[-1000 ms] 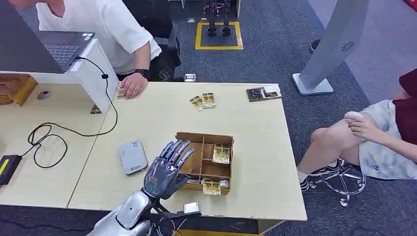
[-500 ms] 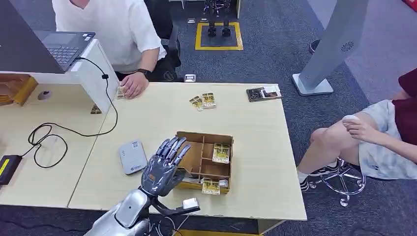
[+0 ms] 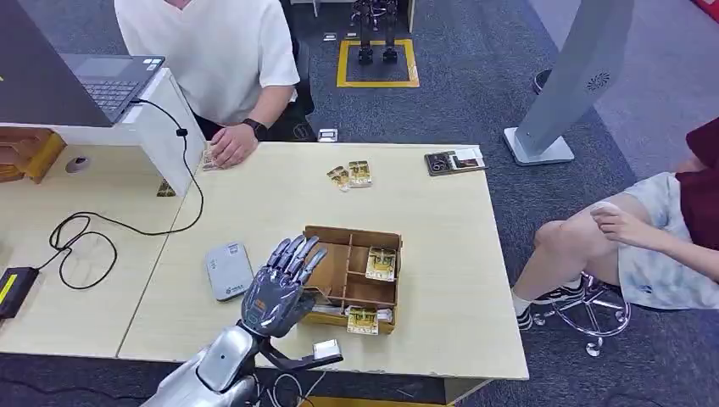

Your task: Pass the card to the sensor for recognition and then transmit it.

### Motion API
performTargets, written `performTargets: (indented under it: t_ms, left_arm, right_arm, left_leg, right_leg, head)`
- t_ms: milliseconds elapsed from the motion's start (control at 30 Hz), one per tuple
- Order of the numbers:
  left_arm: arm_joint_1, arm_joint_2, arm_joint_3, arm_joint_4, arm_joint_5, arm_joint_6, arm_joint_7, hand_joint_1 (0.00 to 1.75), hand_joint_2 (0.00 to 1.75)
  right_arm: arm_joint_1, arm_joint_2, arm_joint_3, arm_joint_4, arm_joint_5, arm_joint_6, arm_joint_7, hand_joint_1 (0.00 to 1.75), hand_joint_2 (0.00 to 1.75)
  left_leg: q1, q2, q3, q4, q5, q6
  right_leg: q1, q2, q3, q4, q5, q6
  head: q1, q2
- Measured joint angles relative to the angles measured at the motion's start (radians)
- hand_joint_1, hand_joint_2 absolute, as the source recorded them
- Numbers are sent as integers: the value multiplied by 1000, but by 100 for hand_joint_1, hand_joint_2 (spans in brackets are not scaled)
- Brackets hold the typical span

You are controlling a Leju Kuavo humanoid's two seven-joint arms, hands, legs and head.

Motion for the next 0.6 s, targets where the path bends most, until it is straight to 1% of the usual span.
performTargets:
  t_ms: [33,67,100,133,200,467,600]
  left_arm:
    - [-1,0,0,1,0,0,0,2,175]
    - [-1,0,0,2,0,0,0,47,175]
    - [-1,0,0,3,0,0,0,161,175]
    - [-1,1,0,3,0,-2,0,175,175]
    - [-1,2,0,7,0,-11,0,175,175]
    - [-2,21,-3,13,25,-110,-19,175,175]
    - [-12,30,-11,17,32,-141,-22,175,175]
  right_arm:
    - [0,0,0,0,0,0,0,0,175]
    - [0,0,0,0,0,0,0,0,175]
    - [0,0,0,0,0,0,0,0,175]
    - [0,0,0,0,0,0,0,0,175]
    - [0,0,0,0,0,0,0,0,175]
    - [0,0,0,0,0,3,0,0,175]
    - [-1,-1,0,0,1,4,0,0,175]
  left_leg:
    - [0,0,0,0,0,0]
    - [0,0,0,0,0,0]
    - [0,0,0,0,0,0]
    - [0,0,0,0,0,0]
    - [0,0,0,0,0,0]
    - [0,0,0,0,0,0]
    - [0,0,0,0,0,0]
  right_leg:
    - [0,0,0,0,0,0]
    - [0,0,0,0,0,0]
    - [0,0,0,0,0,0]
    - [0,0,0,0,0,0]
    - [0,0,0,0,0,0]
    - [0,0,0,0,0,0]
    - [0,0,1,0,0,0]
  head:
    - [0,0]
    - [0,0]
    - [0,0]
    - [0,0]
    - [0,0]
    - [0,0]
    - [0,0]
